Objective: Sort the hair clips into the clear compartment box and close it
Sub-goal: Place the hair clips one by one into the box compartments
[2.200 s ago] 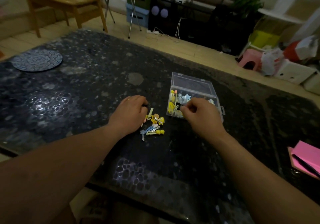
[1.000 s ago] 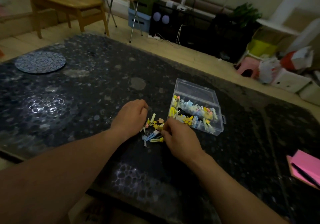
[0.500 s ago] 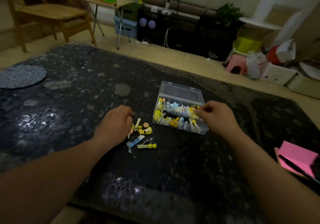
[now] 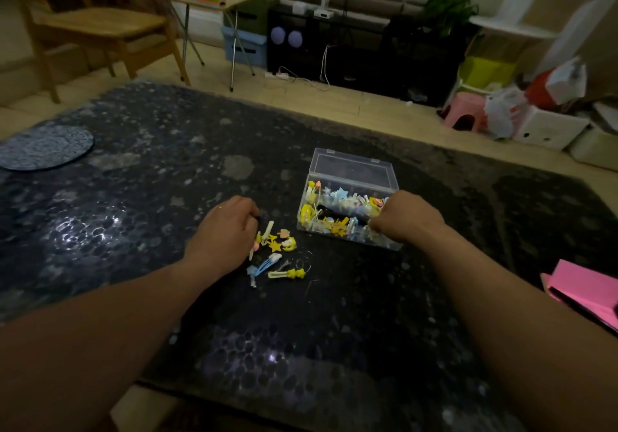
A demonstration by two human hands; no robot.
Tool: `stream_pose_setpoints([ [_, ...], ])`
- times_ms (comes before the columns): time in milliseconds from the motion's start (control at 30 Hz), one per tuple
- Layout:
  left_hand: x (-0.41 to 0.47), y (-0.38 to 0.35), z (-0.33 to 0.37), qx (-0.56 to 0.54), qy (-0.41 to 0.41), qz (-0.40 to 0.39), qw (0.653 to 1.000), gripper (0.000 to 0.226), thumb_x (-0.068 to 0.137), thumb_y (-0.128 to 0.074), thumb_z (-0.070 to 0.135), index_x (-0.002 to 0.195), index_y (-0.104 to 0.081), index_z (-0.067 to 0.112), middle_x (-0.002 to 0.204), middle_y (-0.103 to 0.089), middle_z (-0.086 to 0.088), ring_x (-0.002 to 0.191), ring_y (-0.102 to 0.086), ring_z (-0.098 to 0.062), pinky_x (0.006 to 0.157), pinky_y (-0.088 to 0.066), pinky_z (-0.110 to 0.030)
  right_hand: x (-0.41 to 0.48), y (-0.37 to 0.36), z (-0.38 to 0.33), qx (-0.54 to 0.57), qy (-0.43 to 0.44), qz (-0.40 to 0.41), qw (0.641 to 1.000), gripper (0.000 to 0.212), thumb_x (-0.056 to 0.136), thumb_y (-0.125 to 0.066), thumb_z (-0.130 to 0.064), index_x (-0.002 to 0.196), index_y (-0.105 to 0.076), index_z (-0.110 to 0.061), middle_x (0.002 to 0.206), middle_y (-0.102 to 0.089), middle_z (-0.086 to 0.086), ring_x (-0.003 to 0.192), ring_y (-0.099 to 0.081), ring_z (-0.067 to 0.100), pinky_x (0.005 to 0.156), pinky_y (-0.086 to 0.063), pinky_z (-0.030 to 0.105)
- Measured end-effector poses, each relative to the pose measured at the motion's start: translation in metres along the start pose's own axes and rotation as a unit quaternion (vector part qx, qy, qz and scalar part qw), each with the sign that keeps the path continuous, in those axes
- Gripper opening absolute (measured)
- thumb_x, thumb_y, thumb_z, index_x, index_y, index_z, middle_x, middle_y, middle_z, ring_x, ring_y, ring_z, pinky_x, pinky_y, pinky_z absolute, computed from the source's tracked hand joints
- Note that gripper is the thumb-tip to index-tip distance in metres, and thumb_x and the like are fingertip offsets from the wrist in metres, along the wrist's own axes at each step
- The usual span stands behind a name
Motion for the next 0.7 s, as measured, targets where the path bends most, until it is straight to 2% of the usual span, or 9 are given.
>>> stream_pose_setpoints([
  [67,0.0,0.0,0.0,-0.001,-0.003,0.001,1.0,0.028,0.099,-0.039,0.026,0.11,-0.065,0.023,0.117,-0.063,0.005,0.109,-0.058,-0.017,0.096,-0.05,-0.043,-0.002,0.003,0.001,-0.014,-0.005,-0.002,1.0,0.035,0.087,-0.076,-0.047,0.079,-0.058,-0.019,0.082,-0.06,0.002,0.081,-0.065,0.025,0.069,-0.05,0.034],
  [200,-0.001,0.003,0.002,-0.005,-0.008,0.003,1.0,0.028,0.1,-0.041,0.023,0.111,-0.067,0.02,0.118,-0.064,0.003,0.11,-0.058,-0.018,0.097,-0.049,-0.042,-0.008,0.003,0.003,-0.019,0.004,0.013,1.0,0.032,0.085,-0.076,-0.049,0.089,-0.076,-0.017,0.086,-0.07,0.003,0.078,-0.067,0.022,0.07,-0.056,0.034],
  [333,-0.001,0.008,0.007,-0.012,-0.013,0.003,1.0,0.028,0.099,-0.044,0.02,0.11,-0.069,0.017,0.117,-0.065,0.0,0.11,-0.059,-0.021,0.098,-0.048,-0.041,-0.035,0.019,-0.007,0.041,0.04,0.1,0.993,0.027,0.093,-0.07,-0.041,0.078,-0.069,-0.018,0.076,-0.067,0.001,0.07,-0.062,0.022,0.062,-0.047,0.032],
  [433,-0.001,0.011,0.009,-0.033,-0.011,-0.004,0.999,0.028,0.1,-0.045,0.019,0.11,-0.07,0.017,0.116,-0.066,0.0,0.11,-0.059,-0.02,0.098,-0.047,-0.039,-0.071,0.02,-0.038,0.089,0.124,0.115,0.982,0.025,0.098,-0.069,-0.039,0.079,-0.065,-0.023,0.077,-0.065,-0.005,0.071,-0.062,0.014,0.061,-0.044,0.03],
  [500,-0.001,0.012,0.008,-0.073,0.002,-0.013,0.997,0.028,0.1,-0.045,0.016,0.109,-0.071,0.017,0.116,-0.067,0.001,0.11,-0.06,-0.019,0.099,-0.047,-0.038,-0.091,0.006,-0.066,0.109,0.19,0.071,0.973,0.017,0.101,-0.068,-0.038,0.087,-0.067,-0.029,0.083,-0.066,-0.01,0.078,-0.063,0.007,0.067,-0.048,0.03],
  [567,0.001,0.013,0.005,-0.114,0.02,-0.031,0.993,0.028,0.101,-0.045,0.015,0.109,-0.072,0.018,0.117,-0.068,0.002,0.111,-0.06,-0.017,0.099,-0.048,-0.037,-0.102,-0.012,-0.091,0.111,0.229,0.031,0.967,0.007,0.103,-0.065,-0.035,0.098,-0.069,-0.031,0.093,-0.07,-0.01,0.086,-0.065,0.008,0.077,-0.056,0.033],
  [700,0.007,0.011,-0.001,-0.113,0.028,-0.079,0.99,0.025,0.101,-0.048,0.017,0.112,-0.07,0.021,0.122,-0.064,0.003,0.112,-0.06,-0.017,0.1,-0.048,-0.035,-0.1,-0.028,-0.125,0.074,0.234,0.056,0.968,0.026,0.106,-0.055,-0.03,0.126,-0.071,-0.028,0.122,-0.075,-0.002,0.111,-0.068,0.024,0.09,-0.058,0.041],
])
Point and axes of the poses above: each hand's wrist, its own x-axis towards the middle knuckle, its own y-axis out of the back of the hand, z = x × y, the point moved 7 cm from there along x, towards the middle knuckle
